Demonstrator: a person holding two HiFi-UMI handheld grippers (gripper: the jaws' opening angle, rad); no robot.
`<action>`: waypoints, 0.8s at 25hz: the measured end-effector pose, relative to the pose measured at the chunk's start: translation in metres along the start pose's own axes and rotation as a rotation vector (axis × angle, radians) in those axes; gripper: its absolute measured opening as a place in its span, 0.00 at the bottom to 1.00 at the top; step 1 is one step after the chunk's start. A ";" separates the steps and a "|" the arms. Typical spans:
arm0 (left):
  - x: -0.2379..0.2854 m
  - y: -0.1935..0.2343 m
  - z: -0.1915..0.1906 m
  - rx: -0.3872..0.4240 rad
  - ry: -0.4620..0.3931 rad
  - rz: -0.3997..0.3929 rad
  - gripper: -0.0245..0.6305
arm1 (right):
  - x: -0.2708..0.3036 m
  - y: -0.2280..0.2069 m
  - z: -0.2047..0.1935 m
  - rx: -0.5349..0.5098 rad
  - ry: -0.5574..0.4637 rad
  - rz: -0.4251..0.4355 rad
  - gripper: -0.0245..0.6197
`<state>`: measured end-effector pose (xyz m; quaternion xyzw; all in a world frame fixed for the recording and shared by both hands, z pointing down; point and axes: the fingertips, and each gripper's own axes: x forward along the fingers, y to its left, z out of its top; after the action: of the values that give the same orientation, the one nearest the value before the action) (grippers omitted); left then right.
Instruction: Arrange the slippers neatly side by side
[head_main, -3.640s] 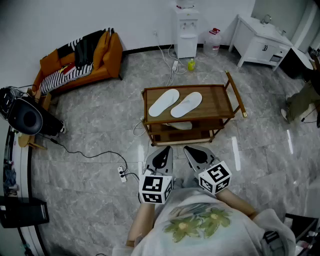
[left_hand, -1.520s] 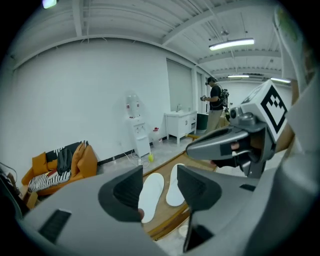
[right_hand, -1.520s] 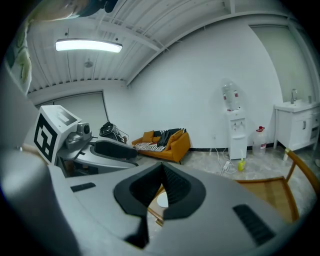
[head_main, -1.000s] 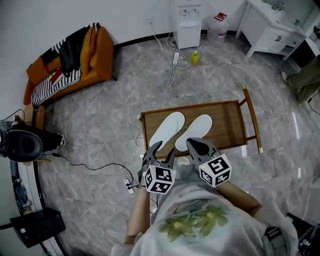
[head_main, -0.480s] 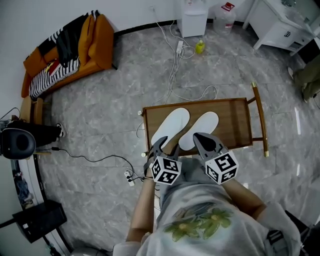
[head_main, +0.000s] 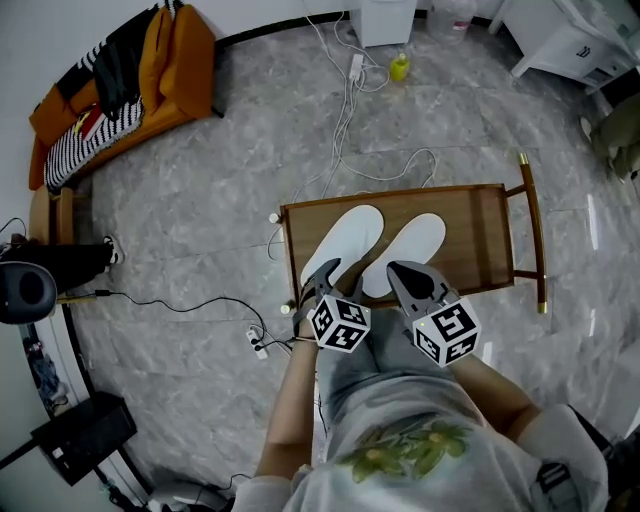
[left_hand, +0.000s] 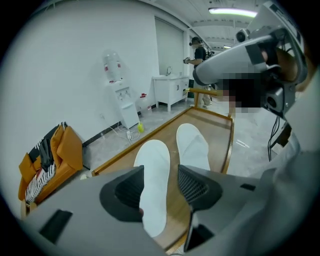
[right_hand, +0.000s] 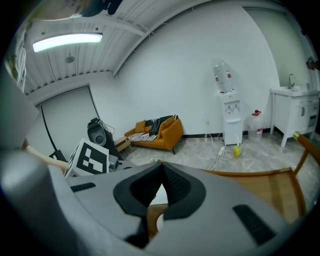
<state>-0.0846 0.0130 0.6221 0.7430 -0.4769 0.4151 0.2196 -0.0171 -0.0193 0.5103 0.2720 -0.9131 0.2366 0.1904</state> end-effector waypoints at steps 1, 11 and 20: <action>0.005 0.000 -0.002 0.006 0.007 -0.003 0.37 | 0.002 -0.002 -0.002 0.000 0.006 -0.001 0.05; 0.051 0.004 -0.021 0.036 0.087 -0.042 0.37 | 0.022 -0.012 -0.020 0.007 0.055 -0.012 0.05; 0.074 0.004 -0.027 -0.111 0.101 -0.088 0.34 | 0.032 -0.014 -0.036 0.027 0.072 -0.005 0.05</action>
<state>-0.0843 -0.0085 0.6985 0.7282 -0.4543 0.4149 0.3021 -0.0261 -0.0232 0.5589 0.2680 -0.9018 0.2581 0.2199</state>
